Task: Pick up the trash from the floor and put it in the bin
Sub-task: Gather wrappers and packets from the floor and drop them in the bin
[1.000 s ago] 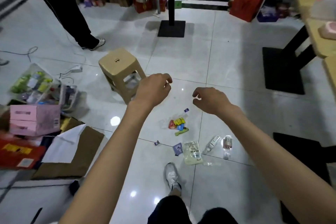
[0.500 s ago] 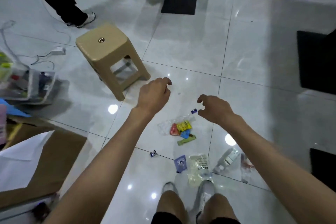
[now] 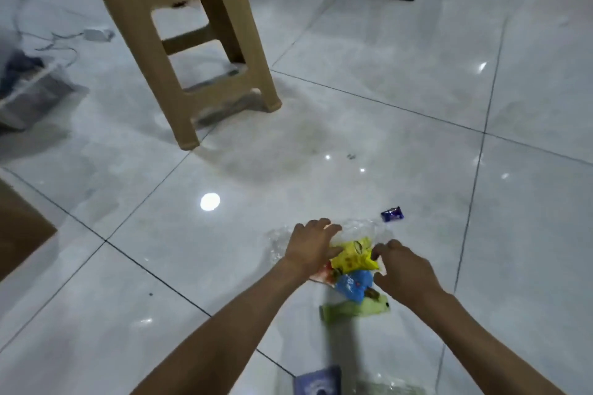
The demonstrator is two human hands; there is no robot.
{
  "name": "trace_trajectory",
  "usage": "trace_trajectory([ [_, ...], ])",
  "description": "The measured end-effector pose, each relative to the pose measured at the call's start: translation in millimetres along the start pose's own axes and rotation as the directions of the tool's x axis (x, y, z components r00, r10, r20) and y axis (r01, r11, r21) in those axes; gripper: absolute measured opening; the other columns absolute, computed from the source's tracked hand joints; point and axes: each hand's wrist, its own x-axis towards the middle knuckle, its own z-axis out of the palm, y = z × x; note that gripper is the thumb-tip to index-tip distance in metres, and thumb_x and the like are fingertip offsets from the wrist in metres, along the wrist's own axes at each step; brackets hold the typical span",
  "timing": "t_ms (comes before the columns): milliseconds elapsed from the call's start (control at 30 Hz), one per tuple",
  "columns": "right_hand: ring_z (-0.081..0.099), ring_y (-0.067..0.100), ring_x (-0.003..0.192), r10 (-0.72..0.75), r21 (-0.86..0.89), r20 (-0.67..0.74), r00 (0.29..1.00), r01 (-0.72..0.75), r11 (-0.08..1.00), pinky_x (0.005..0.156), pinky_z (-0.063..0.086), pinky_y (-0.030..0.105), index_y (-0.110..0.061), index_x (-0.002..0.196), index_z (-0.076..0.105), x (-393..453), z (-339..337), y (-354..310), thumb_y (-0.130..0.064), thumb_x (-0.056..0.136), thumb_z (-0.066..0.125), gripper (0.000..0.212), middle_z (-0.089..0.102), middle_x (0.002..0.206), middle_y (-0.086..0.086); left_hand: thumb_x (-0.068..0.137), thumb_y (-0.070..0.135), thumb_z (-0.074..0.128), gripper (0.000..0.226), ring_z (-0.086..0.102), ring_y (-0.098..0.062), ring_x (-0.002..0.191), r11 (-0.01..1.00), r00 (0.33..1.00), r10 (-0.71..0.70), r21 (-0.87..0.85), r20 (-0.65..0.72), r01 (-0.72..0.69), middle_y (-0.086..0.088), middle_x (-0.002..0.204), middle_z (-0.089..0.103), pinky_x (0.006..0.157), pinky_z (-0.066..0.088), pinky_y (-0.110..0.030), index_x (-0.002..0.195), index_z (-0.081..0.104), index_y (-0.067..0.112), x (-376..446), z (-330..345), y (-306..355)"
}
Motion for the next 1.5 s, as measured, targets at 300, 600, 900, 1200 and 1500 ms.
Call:
trace_trajectory([
  [300,0.053,0.023,0.114,0.008,0.039,0.003,1.000,-0.008,0.999,0.077,0.046,0.032,-0.020,0.126,0.049,34,64,13,-0.033,0.085,0.062,0.045,0.049,0.120,0.003,0.097,0.038,0.048,0.028,0.056,-0.025,0.109,1.000,0.991,-0.013,-0.008,-0.132,0.012,0.002,0.119,0.060,0.081,0.037,-0.037,0.121,0.061,0.031,27,57,2],
  [600,0.042,0.022,0.119,-0.056,-0.049,-0.182,0.982,0.048,0.998,0.067,0.045,0.031,-0.016,0.135,0.040,49,67,-11,-0.038,0.082,0.067,0.064,0.040,0.131,0.004,0.085,0.004,0.054,0.051,0.062,-0.024,0.103,0.981,0.946,-0.158,-0.154,-0.282,0.118,0.003,0.118,0.062,0.079,0.045,-0.034,0.131,0.051,0.026,29,37,-19],
  [900,0.030,0.029,0.135,-0.124,-0.152,0.030,0.992,0.127,0.980,0.082,0.050,0.037,-0.037,0.152,0.015,74,71,-26,-0.017,0.083,0.067,0.089,0.027,0.148,0.007,0.086,-0.003,0.051,0.053,0.063,-0.024,0.097,0.981,0.933,-0.178,-0.134,-0.311,0.142,0.001,0.114,0.063,0.073,0.047,-0.033,0.131,0.051,0.025,20,21,-43],
  [1200,0.061,0.030,0.090,-0.052,-0.097,-0.119,0.992,0.041,0.994,0.062,0.039,0.032,-0.017,0.118,0.049,77,57,-18,-0.011,0.089,0.054,0.030,0.057,0.103,0.009,0.091,0.001,0.042,0.048,0.063,-0.022,0.095,0.959,0.906,-0.244,-0.227,-0.345,0.172,0.002,0.111,0.064,0.071,0.048,-0.034,0.130,0.053,0.026,12,10,-44],
  [1500,0.066,0.025,0.045,0.191,0.524,-0.121,0.974,-0.101,0.845,0.065,0.060,0.042,-0.019,0.087,0.057,76,-2,-24,-0.033,0.090,0.048,0.018,0.066,0.074,0.002,0.101,0.021,0.039,0.027,0.064,-0.019,0.099,0.721,0.889,-0.429,-0.653,-0.159,0.231,0.004,0.107,0.070,0.084,0.053,-0.037,0.108,0.065,0.026,29,-23,-25],
])
